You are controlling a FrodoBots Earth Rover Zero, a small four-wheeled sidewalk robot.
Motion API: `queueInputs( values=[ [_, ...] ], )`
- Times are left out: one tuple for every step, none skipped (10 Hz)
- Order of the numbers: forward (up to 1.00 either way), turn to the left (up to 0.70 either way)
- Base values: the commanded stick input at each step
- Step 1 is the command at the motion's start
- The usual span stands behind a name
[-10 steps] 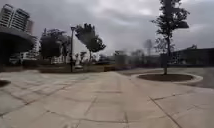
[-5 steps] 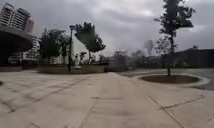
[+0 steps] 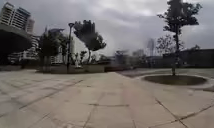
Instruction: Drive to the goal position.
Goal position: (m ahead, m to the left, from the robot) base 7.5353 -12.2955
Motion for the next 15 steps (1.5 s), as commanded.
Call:
queueInputs(
  values=[
    [0.70,0.00],
    [0.70,0.00],
    [0.70,0.00],
    [0.70,-0.11],
    [0.70,-0.30],
    [0.70,-0.35],
    [0.70,-0.19],
    [0.70,-0.01],
    [0.70,0.00],
    [0.70,0.00],
    [0.70,0.00],
    [0.70,-0.03],
    [0.70,-0.10],
    [0.70,-0.27],
    [0.70,-0.35]
  ],
)
